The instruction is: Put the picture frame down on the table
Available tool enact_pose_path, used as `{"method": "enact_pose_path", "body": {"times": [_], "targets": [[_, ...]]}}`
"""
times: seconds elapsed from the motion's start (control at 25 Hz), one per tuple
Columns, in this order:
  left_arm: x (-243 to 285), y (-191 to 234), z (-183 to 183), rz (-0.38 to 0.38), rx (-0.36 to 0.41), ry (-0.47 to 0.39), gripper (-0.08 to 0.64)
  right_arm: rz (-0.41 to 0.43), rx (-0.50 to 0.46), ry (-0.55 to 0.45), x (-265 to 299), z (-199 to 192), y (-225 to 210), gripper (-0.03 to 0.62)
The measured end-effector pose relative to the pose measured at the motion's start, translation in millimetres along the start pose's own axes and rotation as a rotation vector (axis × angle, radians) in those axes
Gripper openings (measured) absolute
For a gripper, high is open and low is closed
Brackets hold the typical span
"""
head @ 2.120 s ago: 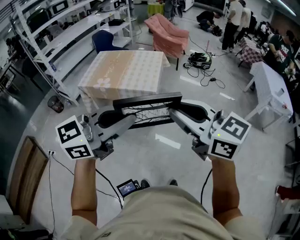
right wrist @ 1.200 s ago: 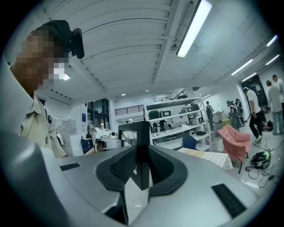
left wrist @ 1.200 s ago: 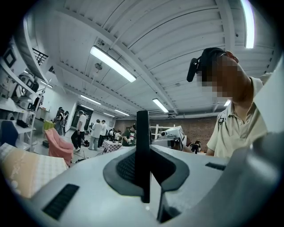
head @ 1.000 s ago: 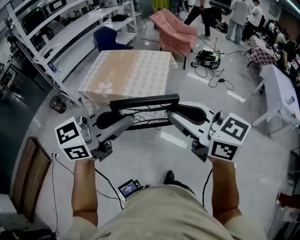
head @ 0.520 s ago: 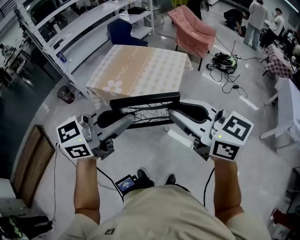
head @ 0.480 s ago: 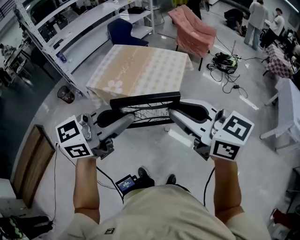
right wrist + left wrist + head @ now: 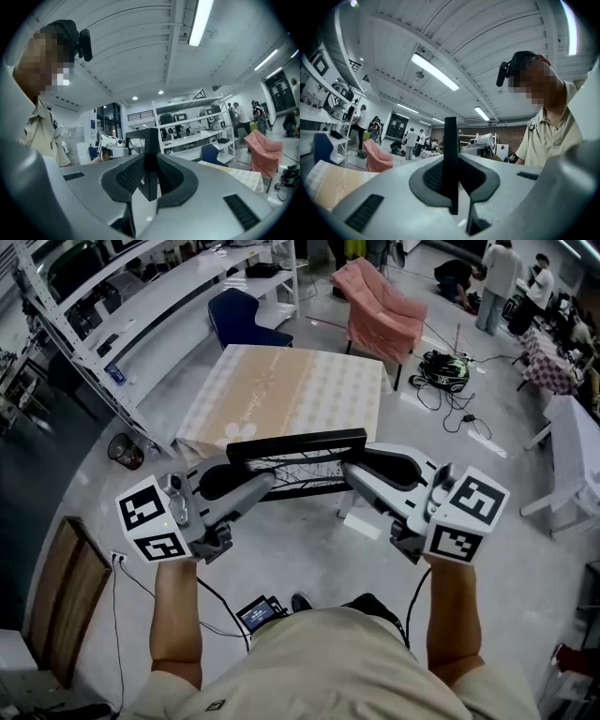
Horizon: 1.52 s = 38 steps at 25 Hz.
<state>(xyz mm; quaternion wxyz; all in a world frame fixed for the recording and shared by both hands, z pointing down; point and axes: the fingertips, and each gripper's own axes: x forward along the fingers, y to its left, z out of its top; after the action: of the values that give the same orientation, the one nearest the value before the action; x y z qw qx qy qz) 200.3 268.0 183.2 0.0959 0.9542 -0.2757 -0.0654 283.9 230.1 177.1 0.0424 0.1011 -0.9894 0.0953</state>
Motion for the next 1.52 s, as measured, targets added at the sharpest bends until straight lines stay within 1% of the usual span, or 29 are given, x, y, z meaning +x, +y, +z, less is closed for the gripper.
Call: {"method": "enact_pose_path", "body": {"times": [0.08, 0.12, 0.28, 0.36, 0.56, 0.76, 0.88, 1.0, 1.12, 1.24, 1.36, 1.52], "targets": [[-7, 10, 0, -0.008, 0.004, 0.0, 0.041, -0.005, -0.003, 0.001, 12, -1, -1, 0.072], [-18, 23, 2, -0.014, 0.003, -0.001, 0.041, -0.01, -0.004, 0.005, 29, -1, -3, 0.072], [-82, 105, 20, -0.032, -0.015, -0.016, 0.041, -0.029, 0.001, 0.035, 131, 9, -17, 0.072], [-93, 130, 23, -0.031, -0.023, -0.021, 0.041, -0.029, 0.002, 0.043, 157, 11, -28, 0.072], [-90, 171, 23, -0.004, -0.027, -0.019, 0.041, 0.0, 0.004, 0.045, 184, 11, -61, 0.072], [-69, 205, 36, 0.059, -0.038, 0.003, 0.041, 0.065, 0.029, 0.038, 196, 23, -103, 0.071], [-61, 225, 38, 0.088, -0.032, 0.013, 0.041, 0.103, 0.04, 0.035, 205, 24, -125, 0.071], [-48, 245, 38, 0.111, -0.031, 0.007, 0.041, 0.125, 0.034, 0.034, 211, 27, -150, 0.071], [-41, 261, 41, 0.132, -0.05, 0.014, 0.041, 0.14, 0.056, 0.042, 218, 29, -168, 0.071], [-44, 277, 45, 0.132, -0.051, 0.02, 0.041, 0.146, 0.067, 0.05, 231, 31, -177, 0.071], [-59, 302, 50, 0.119, -0.059, 0.006, 0.041, 0.129, 0.057, 0.053, 260, 37, -184, 0.071], [-79, 332, 59, 0.057, -0.058, 0.008, 0.041, 0.067, 0.055, 0.052, 292, 42, -187, 0.071]]}}
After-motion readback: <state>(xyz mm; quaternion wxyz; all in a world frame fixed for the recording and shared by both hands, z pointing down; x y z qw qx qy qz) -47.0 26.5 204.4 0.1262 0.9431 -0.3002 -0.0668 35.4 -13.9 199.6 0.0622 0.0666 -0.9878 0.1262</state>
